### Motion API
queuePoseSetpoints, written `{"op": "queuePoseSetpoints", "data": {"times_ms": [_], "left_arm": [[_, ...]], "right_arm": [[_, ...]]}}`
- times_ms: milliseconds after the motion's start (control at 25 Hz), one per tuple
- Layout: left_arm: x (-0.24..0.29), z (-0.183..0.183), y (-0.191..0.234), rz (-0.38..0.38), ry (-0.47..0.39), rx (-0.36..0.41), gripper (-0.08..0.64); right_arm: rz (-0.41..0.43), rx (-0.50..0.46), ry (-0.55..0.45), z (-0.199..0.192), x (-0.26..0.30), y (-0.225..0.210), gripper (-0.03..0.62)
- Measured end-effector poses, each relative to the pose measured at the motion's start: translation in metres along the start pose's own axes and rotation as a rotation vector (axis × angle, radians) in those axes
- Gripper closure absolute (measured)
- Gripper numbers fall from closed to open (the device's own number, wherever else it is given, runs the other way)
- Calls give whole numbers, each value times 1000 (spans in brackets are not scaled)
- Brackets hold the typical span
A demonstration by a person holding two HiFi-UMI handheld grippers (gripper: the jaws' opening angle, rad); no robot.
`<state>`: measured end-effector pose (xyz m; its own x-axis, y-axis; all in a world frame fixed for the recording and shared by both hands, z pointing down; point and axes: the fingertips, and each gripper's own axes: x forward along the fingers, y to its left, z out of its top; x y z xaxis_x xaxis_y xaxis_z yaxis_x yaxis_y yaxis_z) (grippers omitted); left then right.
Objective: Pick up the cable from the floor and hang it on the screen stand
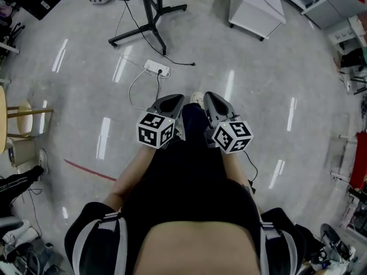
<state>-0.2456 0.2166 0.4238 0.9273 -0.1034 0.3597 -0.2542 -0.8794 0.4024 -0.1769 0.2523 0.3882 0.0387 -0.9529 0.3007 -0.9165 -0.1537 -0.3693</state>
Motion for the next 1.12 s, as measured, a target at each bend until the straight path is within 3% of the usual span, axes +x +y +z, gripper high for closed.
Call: {"op": "queuePoseSetpoints", "data": {"times_ms": [600,1120], "left_arm": [[36,9,18,30,40,1,552],[127,62,51,36,46,4,552]], "right_arm": [[6,17,12,11,31,-37,566],[24,35,30,58,102,-114,566]]}}
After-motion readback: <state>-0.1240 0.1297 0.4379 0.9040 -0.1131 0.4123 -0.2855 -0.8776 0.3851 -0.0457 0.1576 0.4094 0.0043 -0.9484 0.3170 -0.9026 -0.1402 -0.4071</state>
